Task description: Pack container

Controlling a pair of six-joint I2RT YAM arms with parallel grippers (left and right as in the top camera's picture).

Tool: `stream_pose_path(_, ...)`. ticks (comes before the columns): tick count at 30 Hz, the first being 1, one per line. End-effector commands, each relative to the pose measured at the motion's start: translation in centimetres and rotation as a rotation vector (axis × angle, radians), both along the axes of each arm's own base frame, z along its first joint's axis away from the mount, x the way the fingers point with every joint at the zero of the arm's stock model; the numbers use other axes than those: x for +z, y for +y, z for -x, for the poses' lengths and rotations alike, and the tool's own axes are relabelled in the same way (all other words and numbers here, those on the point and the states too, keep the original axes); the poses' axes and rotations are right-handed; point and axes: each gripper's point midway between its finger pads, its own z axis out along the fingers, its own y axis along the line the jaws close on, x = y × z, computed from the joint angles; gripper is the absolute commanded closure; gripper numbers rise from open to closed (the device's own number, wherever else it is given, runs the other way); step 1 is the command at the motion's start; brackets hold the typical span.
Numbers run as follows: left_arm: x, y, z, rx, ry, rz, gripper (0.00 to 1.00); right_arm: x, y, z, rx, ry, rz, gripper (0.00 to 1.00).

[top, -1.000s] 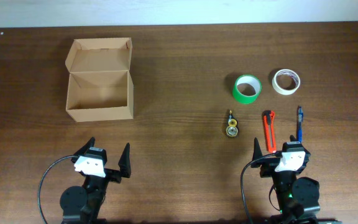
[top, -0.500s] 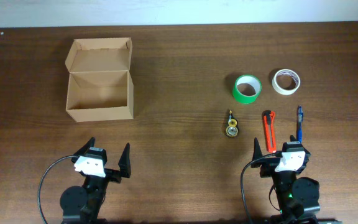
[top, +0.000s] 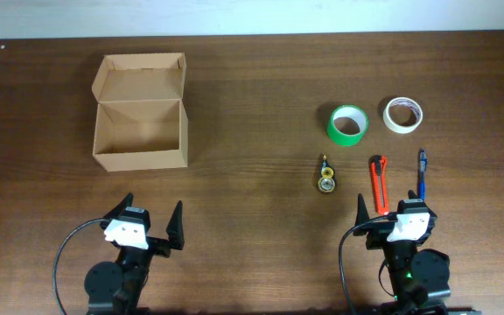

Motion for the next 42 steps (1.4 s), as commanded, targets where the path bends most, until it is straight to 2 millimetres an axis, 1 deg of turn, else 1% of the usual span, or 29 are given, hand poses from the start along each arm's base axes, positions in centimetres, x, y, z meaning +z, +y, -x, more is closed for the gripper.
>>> stream_pose_path(1, -0.4, 0.5, -0.1, 0.025, 0.001, -0.022, 0.01, -0.3, 0.1, 0.0, 0.003, 0.006, -0.012, 0.01)
stream_pose_path(6, -0.2, -0.4, 0.0, -0.026, -0.001, -0.010, 0.00, -0.4, 0.1, 0.0, 0.004, 0.007, -0.013, 0.01)
stream_pose_path(9, 0.5, -0.5, 0.1, -0.032, -0.013, 0.001, 0.00, -0.2, 0.1, 0.0, 0.003, 0.000, -0.013, 0.01)
stream_pose_path(12, 2.2, -0.4, 0.2, -0.028, -0.035, 0.000, 0.01, -0.3, 0.1, 0.0, -0.003, 0.005, -0.043, 0.01)
stream_pose_path(14, 3.6, -0.4, 0.2, -0.028, -0.046, -0.001, 0.00, 0.2, 0.1, 0.0, -0.005, -0.005, -0.054, 0.01)
stream_pose_path(16, 4.7, -0.3, 0.0, -0.021, -0.041, -0.002, 0.01, 0.8, 0.1, 0.1, -0.004, -0.018, -0.056, 0.01)
stream_pose_path(19, 6.0, 0.0, -0.8, -0.003, -0.003, -0.004, 0.00, 2.3, -0.2, 0.2, -0.015, -0.046, -0.057, 0.01)
stream_pose_path(23, 7.3, 0.1, -2.7, -0.009, 0.061, -0.043, 0.00, 4.2, -1.1, 0.5, -0.069, -0.078, -0.053, 0.01)
stream_pose_path(25, 8.0, 0.1, -4.1, -0.018, 0.091, -0.085, 0.01, 4.8, -1.7, 0.5, -0.102, -0.080, -0.048, 0.01)
stream_pose_path(26, 8.4, 0.1, -4.9, -0.023, 0.100, -0.109, 0.01, 5.1, -2.0, 0.4, -0.118, -0.075, -0.045, 0.01)
stream_pose_path(30, 10.0, 0.1, -8.2, -0.041, 0.113, -0.188, 0.01, 5.9, -2.0, -0.1, -0.121, -0.031, -0.037, 0.01)
stream_pose_path(33, 10.8, 0.7, -11.0, -0.034, 0.141, -0.194, 0.01, 6.3, -2.4, -0.8, -0.152, 0.042, -0.013, 0.01)
stream_pose_path(35, 11.1, 1.1, -12.7, -0.033, 0.161, -0.188, 0.01, 7.3, -2.8, -1.7, -0.173, 0.092, 0.040, 0.01)
stream_pose_path(38, 11.3, 1.6, -14.9, -0.035, 0.182, -0.180, 0.01, 9.4, -3.7, -3.5, -0.217, 0.135, 0.112, 0.01)
stream_pose_path(40, 11.4, 2.0, -15.9, -0.027, 0.186, -0.180, 0.01, 10.8, -4.6, -5.1, -0.251, 0.178, 0.125, 0.01)
stream_pose_path(42, 11.7, 2.3, -16.8, -0.019, 0.173, -0.181, 0.01, 11.8, -6.2, -6.5, -0.295, 0.237, 0.123, 0.01)
